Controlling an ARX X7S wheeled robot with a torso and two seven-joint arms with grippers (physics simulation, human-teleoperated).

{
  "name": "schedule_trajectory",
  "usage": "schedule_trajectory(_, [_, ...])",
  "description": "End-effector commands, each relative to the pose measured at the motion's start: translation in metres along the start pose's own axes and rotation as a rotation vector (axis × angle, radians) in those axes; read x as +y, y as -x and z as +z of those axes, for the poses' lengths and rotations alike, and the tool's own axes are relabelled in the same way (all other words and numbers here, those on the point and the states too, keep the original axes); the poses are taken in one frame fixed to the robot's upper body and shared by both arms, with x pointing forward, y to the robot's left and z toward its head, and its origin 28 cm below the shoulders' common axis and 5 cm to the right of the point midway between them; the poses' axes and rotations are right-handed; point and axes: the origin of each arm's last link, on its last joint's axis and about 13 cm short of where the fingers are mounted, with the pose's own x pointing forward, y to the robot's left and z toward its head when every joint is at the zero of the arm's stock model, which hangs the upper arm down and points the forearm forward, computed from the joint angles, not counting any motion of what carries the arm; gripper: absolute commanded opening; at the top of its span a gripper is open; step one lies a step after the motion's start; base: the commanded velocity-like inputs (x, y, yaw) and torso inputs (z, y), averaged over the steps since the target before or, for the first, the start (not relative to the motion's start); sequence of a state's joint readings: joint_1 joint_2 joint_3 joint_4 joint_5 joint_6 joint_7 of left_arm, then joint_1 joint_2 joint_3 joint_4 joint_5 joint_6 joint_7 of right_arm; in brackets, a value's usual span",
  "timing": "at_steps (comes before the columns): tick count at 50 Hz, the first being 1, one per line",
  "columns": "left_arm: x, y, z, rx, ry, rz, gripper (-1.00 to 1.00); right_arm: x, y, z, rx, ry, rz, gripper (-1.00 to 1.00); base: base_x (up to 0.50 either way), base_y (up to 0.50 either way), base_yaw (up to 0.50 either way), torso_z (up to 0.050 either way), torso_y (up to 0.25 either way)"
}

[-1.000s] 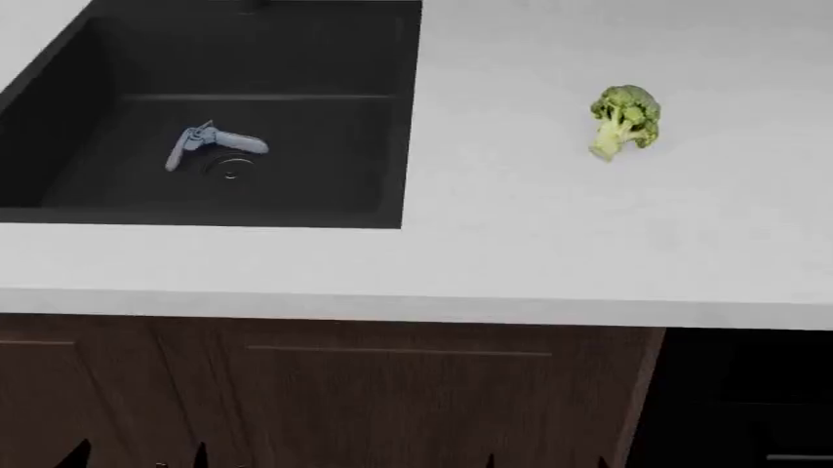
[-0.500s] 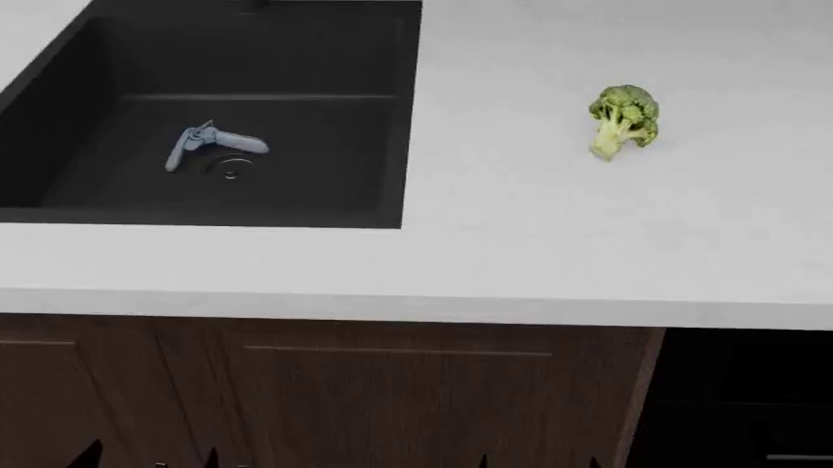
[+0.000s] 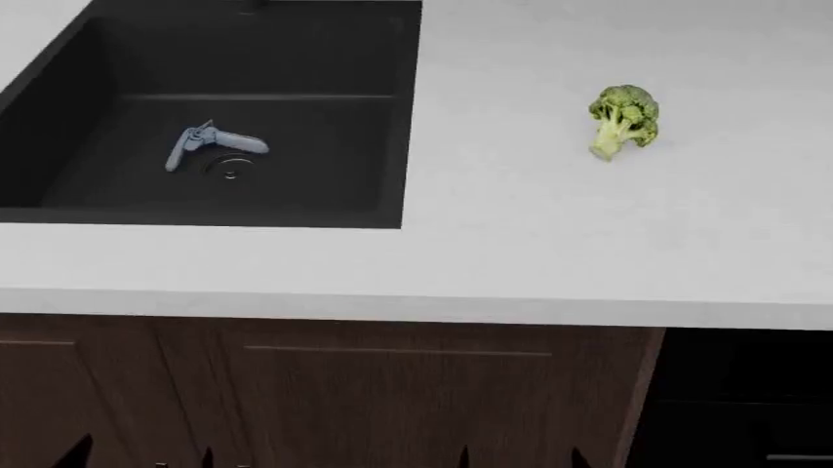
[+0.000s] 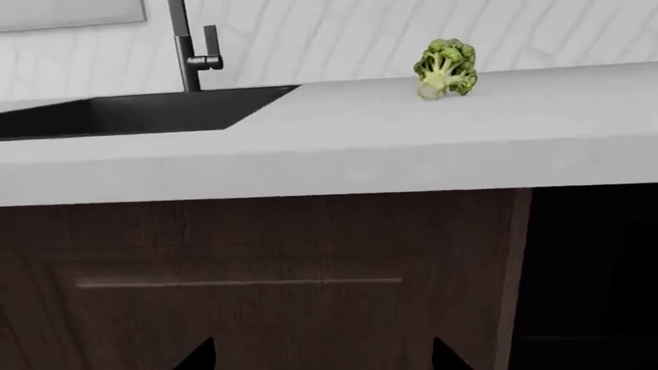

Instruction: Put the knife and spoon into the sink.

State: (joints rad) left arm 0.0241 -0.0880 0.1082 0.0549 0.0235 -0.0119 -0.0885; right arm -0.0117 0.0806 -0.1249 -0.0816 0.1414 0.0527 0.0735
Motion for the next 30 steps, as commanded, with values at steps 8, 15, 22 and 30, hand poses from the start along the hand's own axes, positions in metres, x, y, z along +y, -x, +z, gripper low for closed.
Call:
schedule_trajectory(8, [0.005,-0.006,0.037,-0.105,-0.072,0.015,1.00,-0.001,0.001,0.043,-0.129,0.049,0.021,1.00,0.00,0.00,0.00,0.000,0.000])
schedule_trajectory(15, [0.013,-0.016,0.088,0.076,0.051,-0.091,1.00,-0.015,-0.004,0.097,-0.144,-0.013,0.032,1.00,0.00,0.00,0.00,0.000,0.000])
schedule_trajectory(22, [0.041,-0.053,0.148,0.106,0.051,-0.015,1.00,-0.043,-0.004,0.179,-0.151,-0.077,-0.147,1.00,0.00,0.00,0.00,0.000,0.000])
schedule_trajectory(30, [0.059,-0.091,0.189,0.221,0.097,0.012,1.00,-0.072,0.005,0.233,-0.154,-0.092,-0.312,1.00,0.00,0.00,0.00,0.000,0.000])
